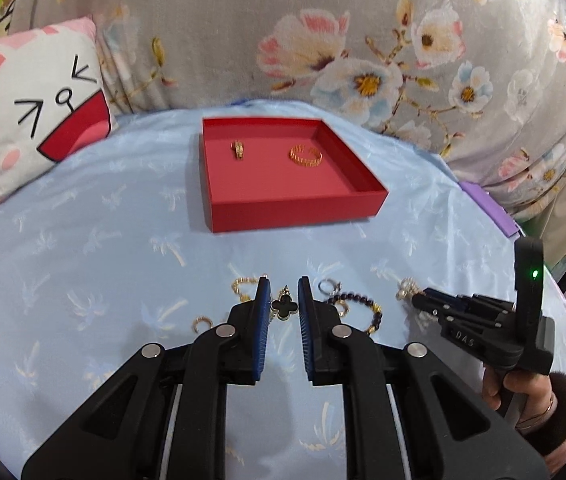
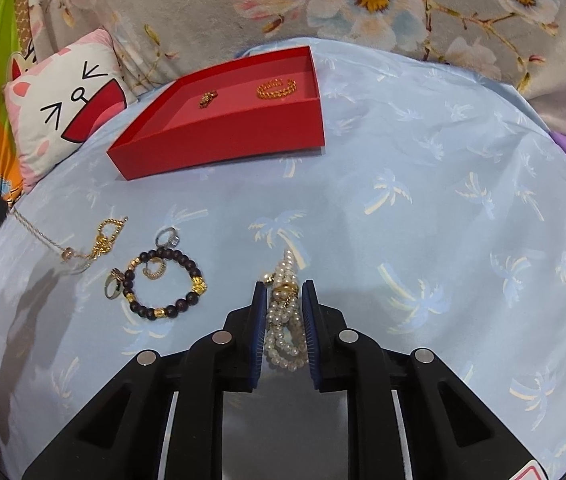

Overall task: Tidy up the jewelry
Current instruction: 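Grasp the gold chain by its black clover pendant with left tool while right tool lifts pearls, then carry the pearl bracelet and gold chain over the red box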

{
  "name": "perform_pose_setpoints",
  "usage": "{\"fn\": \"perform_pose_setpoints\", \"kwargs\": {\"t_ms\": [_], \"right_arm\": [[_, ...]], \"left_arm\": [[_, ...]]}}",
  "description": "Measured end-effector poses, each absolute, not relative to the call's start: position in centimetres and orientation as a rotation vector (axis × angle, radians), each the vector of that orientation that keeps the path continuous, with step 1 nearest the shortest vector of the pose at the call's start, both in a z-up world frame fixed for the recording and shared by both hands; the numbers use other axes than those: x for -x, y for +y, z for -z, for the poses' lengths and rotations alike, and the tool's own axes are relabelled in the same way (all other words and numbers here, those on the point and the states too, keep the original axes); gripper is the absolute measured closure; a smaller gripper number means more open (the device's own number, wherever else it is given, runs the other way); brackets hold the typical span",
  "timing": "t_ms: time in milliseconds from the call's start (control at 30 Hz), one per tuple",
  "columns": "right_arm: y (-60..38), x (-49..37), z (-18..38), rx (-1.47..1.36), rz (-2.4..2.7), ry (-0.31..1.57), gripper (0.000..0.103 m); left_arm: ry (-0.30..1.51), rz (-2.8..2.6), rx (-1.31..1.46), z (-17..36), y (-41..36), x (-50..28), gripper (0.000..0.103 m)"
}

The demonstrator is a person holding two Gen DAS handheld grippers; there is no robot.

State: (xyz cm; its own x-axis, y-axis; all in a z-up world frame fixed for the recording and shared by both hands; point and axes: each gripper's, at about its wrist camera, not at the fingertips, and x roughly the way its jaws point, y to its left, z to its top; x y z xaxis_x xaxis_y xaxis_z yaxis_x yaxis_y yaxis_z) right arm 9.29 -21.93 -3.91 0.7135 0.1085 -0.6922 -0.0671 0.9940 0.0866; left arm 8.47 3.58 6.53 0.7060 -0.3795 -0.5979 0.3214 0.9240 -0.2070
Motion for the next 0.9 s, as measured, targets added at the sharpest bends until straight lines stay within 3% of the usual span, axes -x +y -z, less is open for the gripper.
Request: {"fn": "perform_pose_setpoints", "kwargs": {"t_ms": [500, 900], "right_arm": [[-22.3, -9.0, -0.7, -0.093, -0.163, 0.7, 0.088], [-21.3, -15.7, -5.7, -0.075, -0.192, 0.659, 0.087]], "left_arm": [[0.525, 0.406, 0.063, -13.9, 3.5, -9.6, 0.089], [0.439, 0.354, 0.051, -18.1, 2.6, -17.2, 0.089]]}}
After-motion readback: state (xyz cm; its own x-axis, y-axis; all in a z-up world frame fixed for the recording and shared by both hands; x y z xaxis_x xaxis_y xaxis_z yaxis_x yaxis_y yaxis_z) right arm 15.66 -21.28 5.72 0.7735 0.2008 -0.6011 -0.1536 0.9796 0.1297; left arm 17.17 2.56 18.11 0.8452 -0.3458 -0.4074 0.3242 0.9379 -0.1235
